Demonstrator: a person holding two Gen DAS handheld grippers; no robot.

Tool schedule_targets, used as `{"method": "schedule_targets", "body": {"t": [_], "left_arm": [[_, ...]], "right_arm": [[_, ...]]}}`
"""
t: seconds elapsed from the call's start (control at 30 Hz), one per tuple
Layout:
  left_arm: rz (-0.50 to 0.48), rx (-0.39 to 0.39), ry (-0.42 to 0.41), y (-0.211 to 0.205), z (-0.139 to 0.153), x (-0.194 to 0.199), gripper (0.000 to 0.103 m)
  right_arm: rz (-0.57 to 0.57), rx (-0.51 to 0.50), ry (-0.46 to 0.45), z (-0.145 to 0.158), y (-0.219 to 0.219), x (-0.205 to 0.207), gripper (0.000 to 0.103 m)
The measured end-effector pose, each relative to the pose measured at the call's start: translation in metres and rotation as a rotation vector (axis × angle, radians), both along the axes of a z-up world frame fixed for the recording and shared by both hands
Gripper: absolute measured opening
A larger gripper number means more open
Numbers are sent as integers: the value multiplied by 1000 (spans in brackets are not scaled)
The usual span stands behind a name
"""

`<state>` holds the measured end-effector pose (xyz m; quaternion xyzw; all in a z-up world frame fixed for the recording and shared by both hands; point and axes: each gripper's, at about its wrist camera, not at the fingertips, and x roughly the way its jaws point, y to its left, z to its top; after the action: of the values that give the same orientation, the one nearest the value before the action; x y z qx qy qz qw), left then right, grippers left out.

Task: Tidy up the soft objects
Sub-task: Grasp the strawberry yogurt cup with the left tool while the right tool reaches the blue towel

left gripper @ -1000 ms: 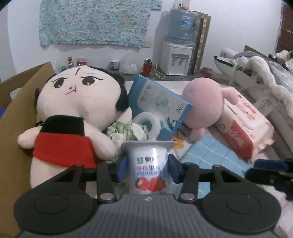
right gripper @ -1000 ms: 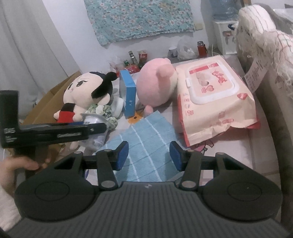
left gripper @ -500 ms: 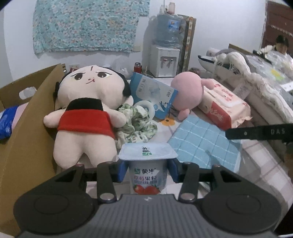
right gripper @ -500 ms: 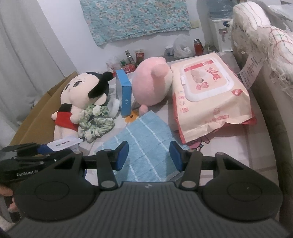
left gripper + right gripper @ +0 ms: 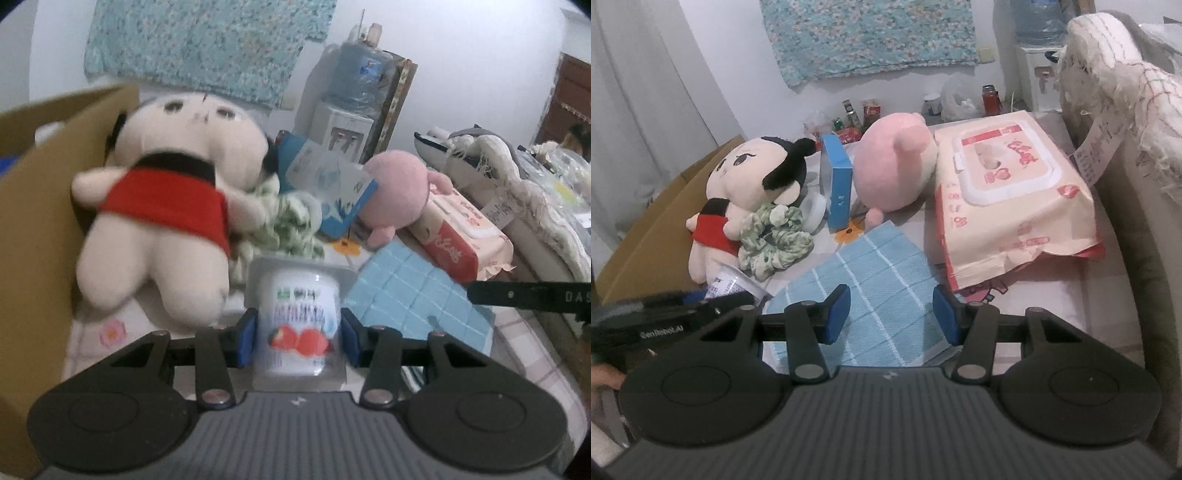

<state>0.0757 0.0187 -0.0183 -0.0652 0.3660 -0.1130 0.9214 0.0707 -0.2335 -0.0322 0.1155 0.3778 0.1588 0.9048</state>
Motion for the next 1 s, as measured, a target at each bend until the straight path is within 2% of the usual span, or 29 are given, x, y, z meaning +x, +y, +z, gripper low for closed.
{"method": "schedule_targets", "body": {"t": [0.13,0.3,0.47,0.7,0.8,0.87,1.0], "left_arm": [[-25,42,-7,-5,-1,-2,47],[-6,-1,17,1,-2,-1,47],[-6,9,23,6,0,-8,48],[-10,-17,30,19,0,-15,48],[-18,-24,26,23,0,-17,48],[-19,-37,30,25,-1,-17,48],[4,-99,66,33,-3,-15,49]], "right_arm": [[-17,6,0,-1,-2,3,49],[19,-6,-30,2,6,5,49],[67,-30,-49,4,26,20,49],[112,-143,-56,3,56,66,51],[95,-149,-6,-6,59,87,51],[104,-206,-28,-10,66,86,52],[186,-241,-39,-20,82,74,52]]}}
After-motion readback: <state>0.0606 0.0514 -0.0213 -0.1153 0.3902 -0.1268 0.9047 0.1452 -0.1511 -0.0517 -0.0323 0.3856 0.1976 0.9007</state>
